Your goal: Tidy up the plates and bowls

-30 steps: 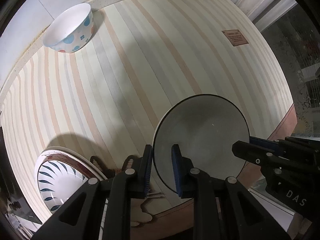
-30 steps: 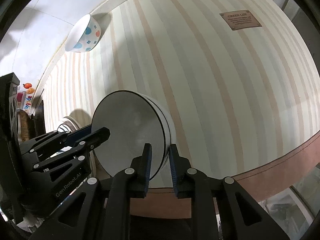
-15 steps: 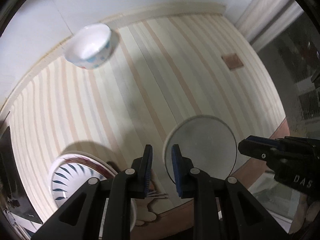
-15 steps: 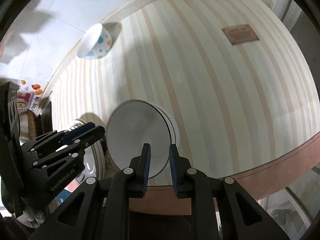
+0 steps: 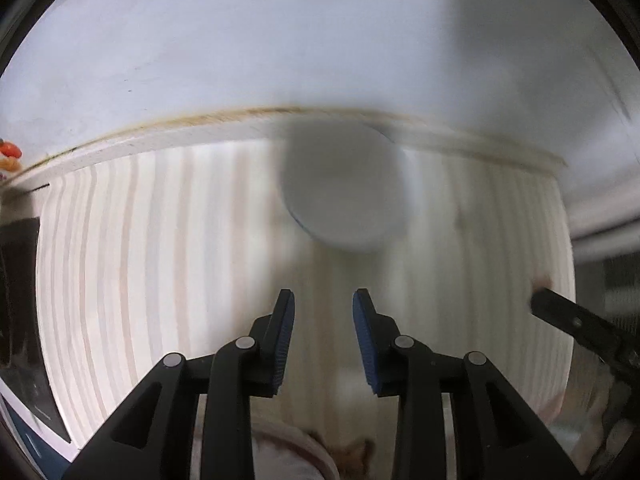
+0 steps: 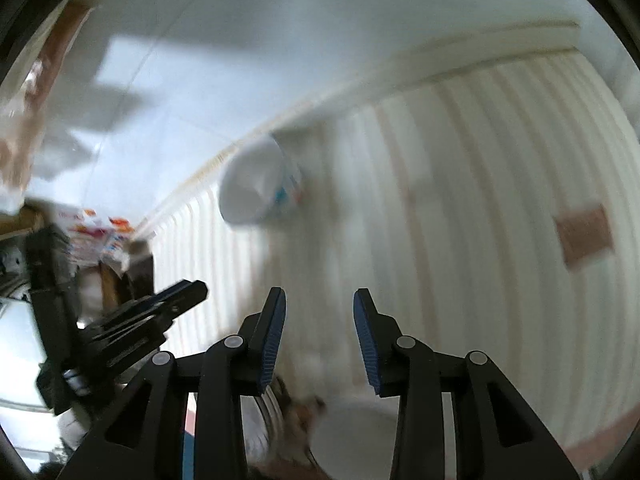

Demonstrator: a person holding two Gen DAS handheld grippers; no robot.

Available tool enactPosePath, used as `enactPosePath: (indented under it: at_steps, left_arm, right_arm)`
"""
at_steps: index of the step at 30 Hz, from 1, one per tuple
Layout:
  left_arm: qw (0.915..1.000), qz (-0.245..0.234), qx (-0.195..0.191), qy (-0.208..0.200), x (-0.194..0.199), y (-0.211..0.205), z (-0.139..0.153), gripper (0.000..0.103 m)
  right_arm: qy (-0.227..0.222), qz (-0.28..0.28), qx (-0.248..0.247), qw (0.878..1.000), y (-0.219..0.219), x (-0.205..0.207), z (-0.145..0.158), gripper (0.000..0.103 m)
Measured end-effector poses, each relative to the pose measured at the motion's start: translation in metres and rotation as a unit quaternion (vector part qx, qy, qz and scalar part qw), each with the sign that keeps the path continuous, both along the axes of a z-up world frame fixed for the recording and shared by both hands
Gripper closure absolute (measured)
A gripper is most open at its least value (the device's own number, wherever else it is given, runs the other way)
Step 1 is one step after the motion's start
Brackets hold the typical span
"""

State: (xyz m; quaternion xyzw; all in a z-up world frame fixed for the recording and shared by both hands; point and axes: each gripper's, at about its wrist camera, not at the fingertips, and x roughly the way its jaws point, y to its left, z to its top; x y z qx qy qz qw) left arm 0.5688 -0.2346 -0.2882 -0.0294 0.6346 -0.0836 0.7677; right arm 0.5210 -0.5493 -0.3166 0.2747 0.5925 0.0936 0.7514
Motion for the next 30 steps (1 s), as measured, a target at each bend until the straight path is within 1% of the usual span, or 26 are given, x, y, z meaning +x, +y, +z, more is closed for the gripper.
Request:
enactPosePath:
  at_steps: [3,5,7,10,12,14,18,20,22,24,27,30]
  left_arm:
    - [0.9995,0.026,-0.003,0.016,0.034,0.012,-0.019,0.075]
    - [0.9991,0.035,-0.009,0.024,0.05,0.016,-0.029,0.075]
    - [0.9985,0.042,-0.011,0.034,0.062,0.02,-0.039,0.075]
    - [0.9977,0.044,-0.017,0.049,0.074,0.021,-0.052,0.075]
    - [0.9972,0.04,-0.025,0.059,0.078,0.02,-0.06,0.075]
    - [0.9969,0.034,-0.024,0.067,0.081,0.016,-0.067,0.075]
    - [0.9956,0.026,-0.032,0.084,0.086,0.014,-0.082,0.076]
    - [0.9956,0.024,-0.032,0.085,0.087,0.014,-0.086,0.083]
    - [0.9958,0.02,-0.03,0.084,0.089,0.01,-0.089,0.084]
    - [0.9961,0.015,-0.03,0.082,0.088,0.008,-0.089,0.084]
    - [0.9968,0.006,-0.024,0.076,0.087,-0.003,-0.089,0.085]
    - [0.9972,0.007,-0.016,0.073,0.088,-0.01,-0.091,0.085]
  right_arm:
    - [-0.014,0.009,0.007,1.0,0.013,0.047,-0.006,0.064]
    - [-0.014,0.014,0.004,1.0,0.022,0.07,-0.014,0.063]
    - [-0.01,0.024,0.004,1.0,0.031,0.096,-0.026,0.063]
    - [0.005,0.036,-0.003,0.999,0.041,0.123,-0.044,0.063]
    - [0.015,0.04,-0.006,0.999,0.045,0.133,-0.056,0.063]
    - [0.023,0.045,-0.002,0.999,0.049,0.142,-0.067,0.063]
    - [0.033,0.048,-0.001,0.998,0.054,0.154,-0.084,0.063]
    - [0.038,0.05,-0.003,0.998,0.058,0.159,-0.09,0.063]
    - [0.048,0.054,-0.009,0.997,0.063,0.161,-0.097,0.068]
    - [0.05,0.058,-0.014,0.997,0.066,0.163,-0.101,0.082]
    - [0.052,0.062,-0.015,0.997,0.069,0.164,-0.105,0.086]
    - [0.05,0.066,-0.024,0.996,0.073,0.164,-0.103,0.087]
